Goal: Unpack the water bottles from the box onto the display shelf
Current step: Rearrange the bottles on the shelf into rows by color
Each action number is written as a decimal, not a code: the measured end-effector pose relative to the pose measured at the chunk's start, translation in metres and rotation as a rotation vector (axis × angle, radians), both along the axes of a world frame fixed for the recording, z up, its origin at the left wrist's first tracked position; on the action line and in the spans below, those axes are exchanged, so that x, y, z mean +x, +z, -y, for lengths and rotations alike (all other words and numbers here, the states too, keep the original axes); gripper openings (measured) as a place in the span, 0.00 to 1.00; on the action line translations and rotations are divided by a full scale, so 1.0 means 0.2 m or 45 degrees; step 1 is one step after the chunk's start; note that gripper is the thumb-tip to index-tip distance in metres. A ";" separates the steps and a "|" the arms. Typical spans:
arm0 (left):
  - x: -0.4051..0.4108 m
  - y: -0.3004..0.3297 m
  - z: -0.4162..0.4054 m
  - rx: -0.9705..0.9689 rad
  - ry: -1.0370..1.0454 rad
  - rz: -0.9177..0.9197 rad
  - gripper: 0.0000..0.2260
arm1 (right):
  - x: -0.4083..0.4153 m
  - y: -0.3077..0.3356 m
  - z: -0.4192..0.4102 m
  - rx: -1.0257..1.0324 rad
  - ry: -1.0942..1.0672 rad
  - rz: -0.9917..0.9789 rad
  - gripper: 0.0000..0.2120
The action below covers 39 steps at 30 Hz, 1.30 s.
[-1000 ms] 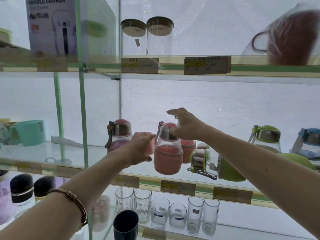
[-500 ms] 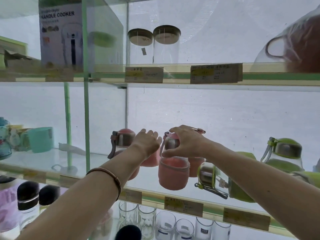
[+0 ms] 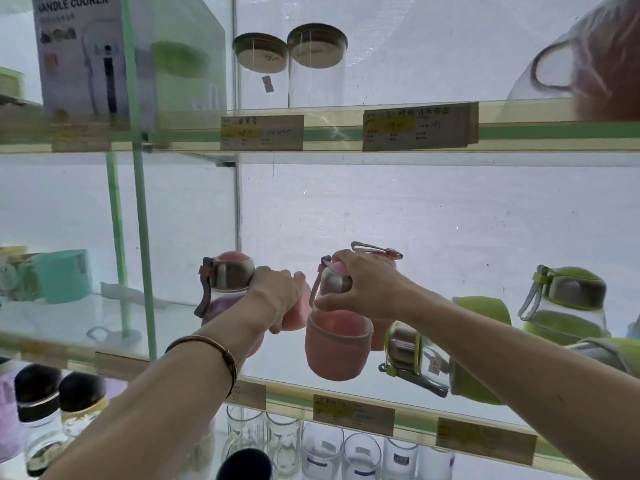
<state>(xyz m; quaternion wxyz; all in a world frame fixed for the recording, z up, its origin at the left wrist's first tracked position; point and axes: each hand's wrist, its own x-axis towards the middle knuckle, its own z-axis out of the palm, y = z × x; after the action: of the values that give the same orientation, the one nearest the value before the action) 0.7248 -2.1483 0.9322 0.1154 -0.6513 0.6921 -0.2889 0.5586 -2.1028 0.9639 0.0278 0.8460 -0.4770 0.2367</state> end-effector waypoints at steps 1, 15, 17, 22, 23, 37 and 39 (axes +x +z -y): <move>0.00 0.00 0.00 -0.026 -0.016 -0.022 0.40 | 0.00 0.01 0.00 0.019 -0.002 -0.009 0.27; 0.06 0.17 -0.09 -0.462 -0.194 -0.295 0.41 | 0.03 0.02 -0.04 0.199 -0.039 0.075 0.30; 0.07 0.17 -0.10 -0.482 -0.224 -0.403 0.40 | 0.03 0.02 -0.03 0.225 -0.035 0.094 0.30; 0.11 0.20 -0.17 -0.549 -0.327 -0.877 0.42 | 0.03 0.01 -0.02 0.242 -0.041 0.113 0.30; 0.11 0.22 -0.18 -0.565 -0.348 -0.995 0.42 | 0.03 0.01 -0.02 0.246 -0.037 0.117 0.30; 0.11 0.22 -0.26 -0.736 -0.527 -1.962 0.41 | 0.02 0.01 -0.02 0.244 -0.035 0.073 0.30; 0.11 0.21 -0.27 -0.751 -0.493 -2.128 0.40 | 0.02 0.01 -0.01 0.287 -0.033 0.131 0.30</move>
<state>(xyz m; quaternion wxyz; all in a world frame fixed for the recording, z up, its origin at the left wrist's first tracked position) 0.7459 -2.0943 0.9747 -0.6466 -0.5240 0.5456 0.0980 0.5623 -2.1015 0.9663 -0.0888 0.8243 -0.5122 0.2243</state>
